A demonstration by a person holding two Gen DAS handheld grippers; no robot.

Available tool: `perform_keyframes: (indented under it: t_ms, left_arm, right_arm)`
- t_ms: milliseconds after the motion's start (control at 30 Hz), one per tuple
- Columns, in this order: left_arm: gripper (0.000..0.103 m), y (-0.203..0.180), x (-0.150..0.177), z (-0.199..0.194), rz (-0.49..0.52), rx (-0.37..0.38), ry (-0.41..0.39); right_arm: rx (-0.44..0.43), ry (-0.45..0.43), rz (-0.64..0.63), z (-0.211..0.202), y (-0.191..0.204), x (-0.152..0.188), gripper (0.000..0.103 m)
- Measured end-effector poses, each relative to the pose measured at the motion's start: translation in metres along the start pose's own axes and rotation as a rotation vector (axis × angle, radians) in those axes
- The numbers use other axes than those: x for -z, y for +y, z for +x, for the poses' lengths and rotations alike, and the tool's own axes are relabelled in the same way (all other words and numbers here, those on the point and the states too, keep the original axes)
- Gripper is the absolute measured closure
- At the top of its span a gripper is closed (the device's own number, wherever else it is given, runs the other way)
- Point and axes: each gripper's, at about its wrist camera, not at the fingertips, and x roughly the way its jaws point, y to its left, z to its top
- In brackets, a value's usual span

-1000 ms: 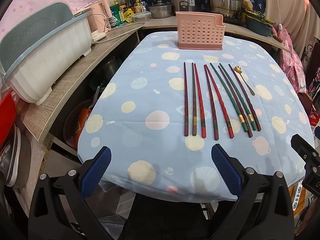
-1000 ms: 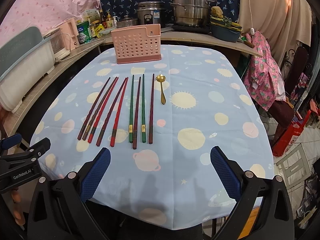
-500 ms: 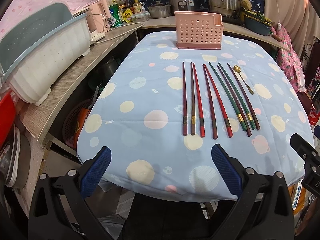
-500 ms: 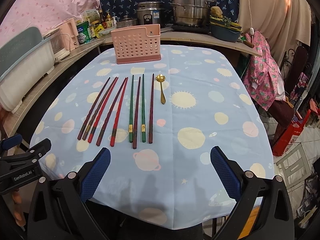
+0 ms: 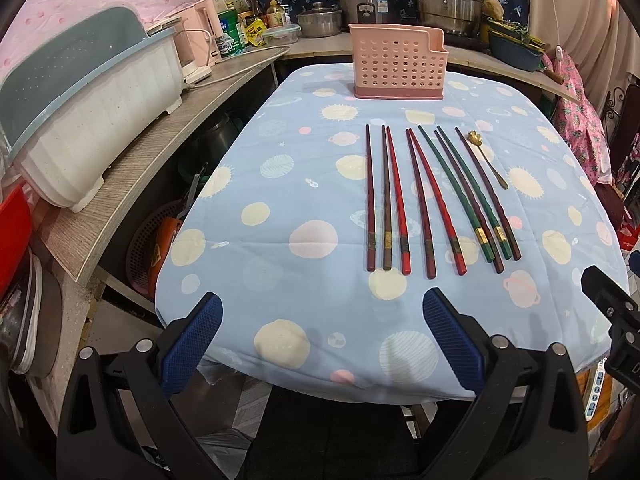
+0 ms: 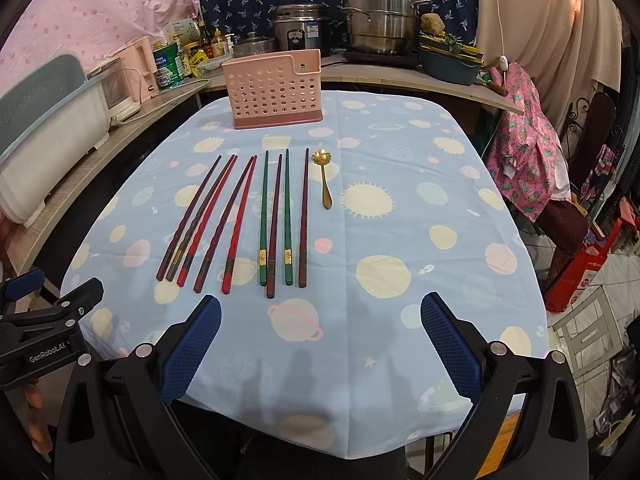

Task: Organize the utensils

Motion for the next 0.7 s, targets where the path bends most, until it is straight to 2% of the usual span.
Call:
perform_keyframes:
  t_ms: [700]
  left_arm:
    - [0.007, 0.0006, -0.0015, -0.0022, 0.001, 0.001, -0.004]
  right_arm:
    - [-0.003, -0.004, -0.002, -0.0019, 0.0016, -0.0020, 0.007]
